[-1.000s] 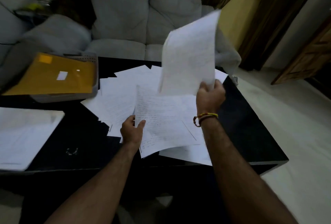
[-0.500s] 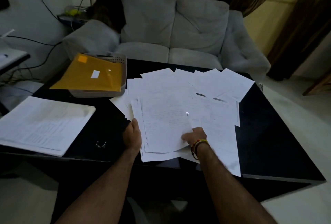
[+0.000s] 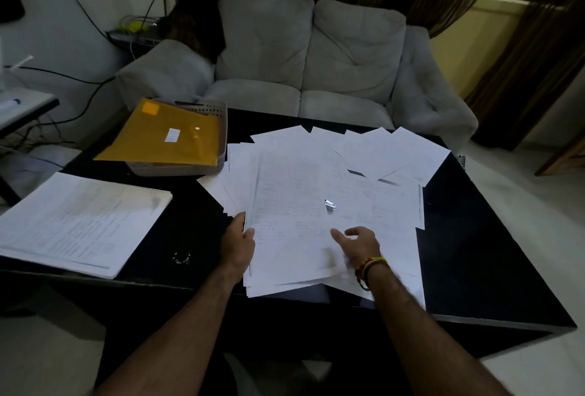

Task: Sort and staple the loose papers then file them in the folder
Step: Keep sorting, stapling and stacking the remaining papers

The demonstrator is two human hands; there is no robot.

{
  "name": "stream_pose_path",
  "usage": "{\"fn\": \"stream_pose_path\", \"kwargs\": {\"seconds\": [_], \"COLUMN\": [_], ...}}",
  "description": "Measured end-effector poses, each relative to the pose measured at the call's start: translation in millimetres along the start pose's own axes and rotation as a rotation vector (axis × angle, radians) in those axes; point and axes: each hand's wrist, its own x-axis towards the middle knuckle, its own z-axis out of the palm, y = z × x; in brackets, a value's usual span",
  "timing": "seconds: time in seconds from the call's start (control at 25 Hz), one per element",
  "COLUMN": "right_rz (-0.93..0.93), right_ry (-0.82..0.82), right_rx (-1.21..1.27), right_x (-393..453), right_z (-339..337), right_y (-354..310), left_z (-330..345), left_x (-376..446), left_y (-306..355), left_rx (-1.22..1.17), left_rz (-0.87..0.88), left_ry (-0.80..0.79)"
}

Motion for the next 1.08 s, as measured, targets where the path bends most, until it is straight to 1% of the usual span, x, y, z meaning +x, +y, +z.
{"fn": "stream_pose_path", "kwargs": {"seconds": [0.04,0.08,0.12,0.16,0.2,0.24,0.32,0.36,0.4,0.44,0.56,0.6,0.68,0.76,0.84,0.88,1.0,1.08], "right_rz": [-0.070,-0.145,-0.180,-0.226,-0.293,-0.388,-0.622,-0.703,-0.739,-0.751,-0.719,-0.715,-0.721,-0.729,-0.702,-0.683,-0.566,-0.416], "right_ry": [0.063,0.084,0.061,0.023,0.030,0.097,0.332,0.435,0.486,0.496,0.377,0.377,0.430,0.422,0.384,0.399,0.503,0.577], "right_rx": [-0.069,-0.095,-0.036,0.093,0.204,0.285,0.324,0.312,0.309,0.303,0.277,0.285,0.318,0.279,0.233,0.237,0.368,0.392], "right_x": [-2,-2,-2,-1,-2,-3,-17,-27,-37,-47,-58,-55,-46,-36,-26,-20,4,32], "right_z": [-1,-4,-7,-11,-16,-19,-20,-14,-6,4,32,37,39,40,37,33,12,-3], "right_y": [-4,-11,-25,-41,-59,-75,-98,-102,-100,-93,-64,-60,-64,-72,-75,-77,-82,-76], "left_z": [-1,0,0,1,1,0,-2,-1,1,6,23,27,31,38,46,52,76,95], "left_x": [0,1,2,4,7,10,14,14,10,6,-4,-4,2,11,19,23,34,38], "left_y": [5,14,26,41,57,72,97,104,107,105,83,78,75,78,83,85,86,77], "left_rx": [-0.040,-0.081,-0.123,-0.156,-0.178,-0.194,-0.233,-0.230,-0.206,-0.172,-0.125,-0.125,-0.109,-0.039,0.021,0.029,0.034,0.068], "left_rz": [0.039,0.080,0.116,0.150,0.189,0.237,0.337,0.371,0.382,0.370,0.316,0.311,0.323,0.297,0.251,0.231,0.144,0.061], "left_ry": [-0.012,-0.024,-0.040,-0.056,-0.064,-0.060,-0.008,0.050,0.117,0.186,0.297,0.312,0.355,0.392,0.407,0.412,0.399,0.335]}}
